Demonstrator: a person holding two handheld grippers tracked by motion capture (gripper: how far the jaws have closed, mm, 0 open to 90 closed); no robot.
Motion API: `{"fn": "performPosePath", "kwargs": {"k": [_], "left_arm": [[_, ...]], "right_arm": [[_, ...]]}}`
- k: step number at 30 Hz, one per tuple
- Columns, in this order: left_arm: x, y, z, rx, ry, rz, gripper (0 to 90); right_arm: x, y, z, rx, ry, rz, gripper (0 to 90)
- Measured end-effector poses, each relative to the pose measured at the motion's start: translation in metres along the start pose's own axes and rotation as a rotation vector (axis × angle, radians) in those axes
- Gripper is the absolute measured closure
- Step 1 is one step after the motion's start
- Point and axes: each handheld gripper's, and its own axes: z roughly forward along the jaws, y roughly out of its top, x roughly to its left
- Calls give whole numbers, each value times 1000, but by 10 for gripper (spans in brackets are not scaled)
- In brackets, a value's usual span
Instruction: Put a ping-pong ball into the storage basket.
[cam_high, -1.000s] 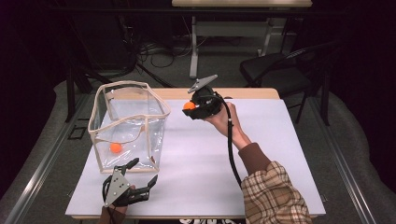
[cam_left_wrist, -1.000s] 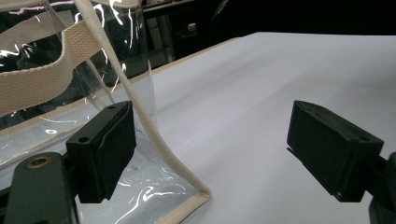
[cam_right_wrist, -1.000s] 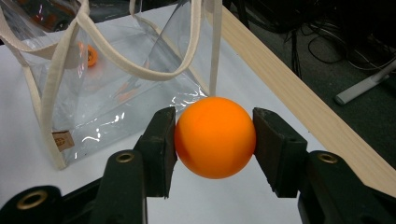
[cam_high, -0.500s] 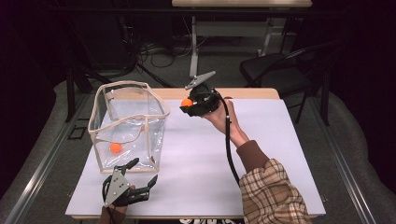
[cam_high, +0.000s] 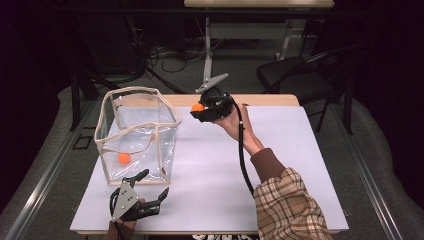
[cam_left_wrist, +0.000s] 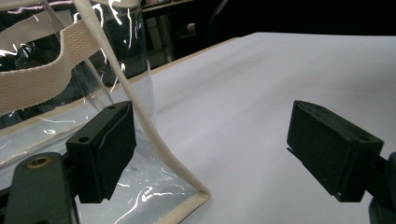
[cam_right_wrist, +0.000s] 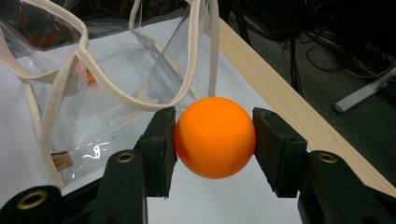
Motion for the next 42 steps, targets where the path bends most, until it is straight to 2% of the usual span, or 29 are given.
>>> {"fn": "performPosePath", "kwargs": {"k": [32, 42], "left_arm": [[0, 0, 0, 1, -2, 1, 156], [0, 0, 0, 1, -3, 1, 156]], "right_arm": [[4, 23, 2, -25, -6, -15, 512], [10, 32, 7, -42, 1, -24, 513]]}}
